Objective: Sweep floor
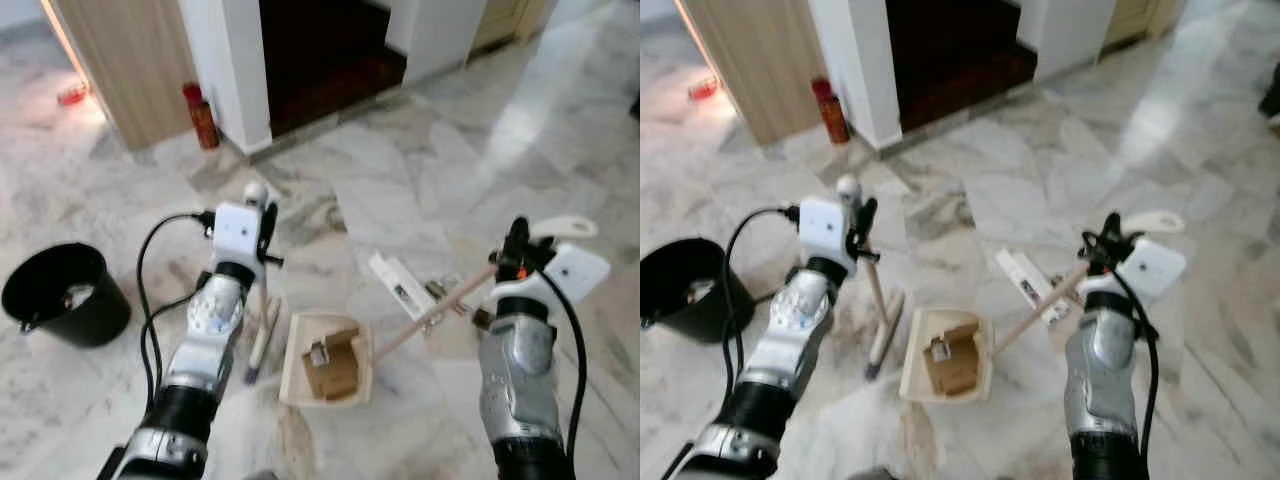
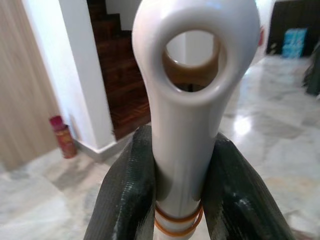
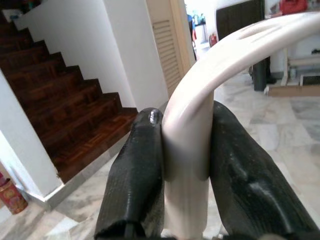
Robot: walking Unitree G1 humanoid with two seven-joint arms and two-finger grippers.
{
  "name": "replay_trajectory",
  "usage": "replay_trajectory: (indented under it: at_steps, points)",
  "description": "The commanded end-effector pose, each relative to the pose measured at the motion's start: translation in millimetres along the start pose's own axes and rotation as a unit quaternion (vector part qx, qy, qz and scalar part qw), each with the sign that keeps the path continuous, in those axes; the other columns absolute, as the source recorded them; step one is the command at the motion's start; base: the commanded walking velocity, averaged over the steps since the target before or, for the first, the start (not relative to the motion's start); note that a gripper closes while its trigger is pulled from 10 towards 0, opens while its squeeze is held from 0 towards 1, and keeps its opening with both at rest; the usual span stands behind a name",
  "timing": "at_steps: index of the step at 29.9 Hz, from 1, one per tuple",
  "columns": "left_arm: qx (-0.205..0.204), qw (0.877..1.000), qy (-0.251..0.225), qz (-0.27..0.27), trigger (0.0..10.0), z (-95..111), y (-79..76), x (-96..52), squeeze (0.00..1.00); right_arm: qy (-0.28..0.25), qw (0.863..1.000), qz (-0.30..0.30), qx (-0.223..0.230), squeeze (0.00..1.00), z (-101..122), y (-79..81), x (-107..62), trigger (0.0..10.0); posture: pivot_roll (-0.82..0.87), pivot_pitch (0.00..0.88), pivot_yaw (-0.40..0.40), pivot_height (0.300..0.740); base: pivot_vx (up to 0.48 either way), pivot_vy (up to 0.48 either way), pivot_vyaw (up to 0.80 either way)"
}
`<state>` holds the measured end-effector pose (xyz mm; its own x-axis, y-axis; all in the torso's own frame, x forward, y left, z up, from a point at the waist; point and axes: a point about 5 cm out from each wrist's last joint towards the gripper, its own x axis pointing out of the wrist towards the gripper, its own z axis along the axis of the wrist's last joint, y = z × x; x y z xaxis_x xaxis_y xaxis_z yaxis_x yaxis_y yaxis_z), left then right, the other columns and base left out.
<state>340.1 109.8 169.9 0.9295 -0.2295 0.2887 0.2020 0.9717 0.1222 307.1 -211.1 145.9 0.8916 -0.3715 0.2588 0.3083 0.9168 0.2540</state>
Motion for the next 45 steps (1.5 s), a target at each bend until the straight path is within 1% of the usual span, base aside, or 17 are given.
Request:
replay_trajectory:
  at_steps: [1, 25, 30, 39, 45]
  points:
    - [0.014, 1.0, -0.027, 0.009, 10.0, 12.3, 8.7, 1.9, 0.0, -0.029, 0.999, 0.013, 0.009, 0.0, 12.3, 9.4, 3.2, 10.0, 0.08, 0.146, -0.026, 0.74, 0.0, 0.326, 0.0]
    - [0.01, 1.0, -0.028, 0.002, 10.0, 12.4, 5.9, 0.6, 0.0, -0.028, 0.999, 0.018, 0.013, 0.0, 11.4, 10.3, 4.0, 10.0, 0.08, 0.112, -0.026, 0.74, 0.0, 0.322, 0.0]
    - [0.008, 1.0, -0.029, 0.0, 10.0, 13.6, 4.7, 0.4, 0.0, -0.028, 0.999, 0.022, 0.014, 0.0, 11.7, 12.5, 4.4, 10.0, 0.09, 0.107, -0.027, 0.74, 0.0, 0.321, 0.0]
    - [0.008, 1.0, -0.03, 0.001, 10.0, 14.3, 4.5, 1.0, 0.0, -0.03, 0.999, 0.025, 0.017, 0.0, 13.3, 13.7, 6.0, 10.0, 0.09, 0.122, -0.029, 0.74, 0.0, 0.321, 0.0]
    - [0.01, 1.0, -0.03, 0.002, 10.0, 14.5, 5.3, 1.0, 0.0, -0.028, 0.999, 0.028, 0.013, 0.0, 12.4, 14.4, 4.3, 10.0, 0.09, 0.127, -0.03, 0.74, 0.0, 0.257, 0.0]
